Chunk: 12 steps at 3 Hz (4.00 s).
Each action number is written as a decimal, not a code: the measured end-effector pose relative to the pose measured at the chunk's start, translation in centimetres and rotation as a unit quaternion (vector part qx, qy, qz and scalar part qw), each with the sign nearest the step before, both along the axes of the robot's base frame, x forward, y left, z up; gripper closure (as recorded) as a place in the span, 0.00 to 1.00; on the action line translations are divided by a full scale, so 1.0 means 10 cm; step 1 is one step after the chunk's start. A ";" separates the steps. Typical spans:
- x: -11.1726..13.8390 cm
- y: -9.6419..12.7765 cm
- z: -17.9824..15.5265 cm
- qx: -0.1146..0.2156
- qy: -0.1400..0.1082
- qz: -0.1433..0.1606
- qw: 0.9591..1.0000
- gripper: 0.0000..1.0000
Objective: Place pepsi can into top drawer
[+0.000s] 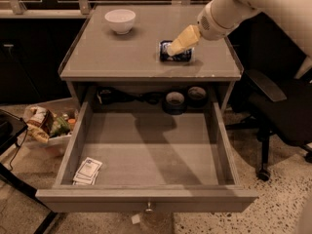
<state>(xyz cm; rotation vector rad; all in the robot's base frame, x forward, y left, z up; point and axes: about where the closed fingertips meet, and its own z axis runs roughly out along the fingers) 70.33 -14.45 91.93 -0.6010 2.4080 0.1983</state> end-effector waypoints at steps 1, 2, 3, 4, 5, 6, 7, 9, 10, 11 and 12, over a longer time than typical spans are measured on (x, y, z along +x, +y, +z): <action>0.45 -0.03 -0.22 0.036 0.013 -0.049 0.998 0.00; 0.74 -0.03 -0.42 0.068 0.035 -0.088 0.993 0.00; 0.92 0.06 -0.53 0.096 0.065 -0.117 0.986 0.00; 1.01 0.19 -0.52 0.114 0.082 -0.121 0.983 0.00; 1.07 0.39 -0.52 0.127 0.101 -0.108 0.981 0.00; 1.09 0.54 -0.55 0.132 0.121 -0.095 0.979 0.00; 1.07 0.63 -0.63 0.122 0.149 -0.092 0.977 0.00; 0.96 0.62 -0.77 0.104 0.194 -0.111 0.969 0.42; 0.94 0.61 -0.77 0.099 0.201 -0.117 0.967 0.65; 1.02 0.50 -0.65 0.091 0.180 -0.155 0.967 0.89; 1.15 0.40 -0.49 0.084 0.142 -0.203 0.965 1.00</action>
Offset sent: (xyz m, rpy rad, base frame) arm 0.1119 -0.0079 -0.0571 0.2134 0.1142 -0.2760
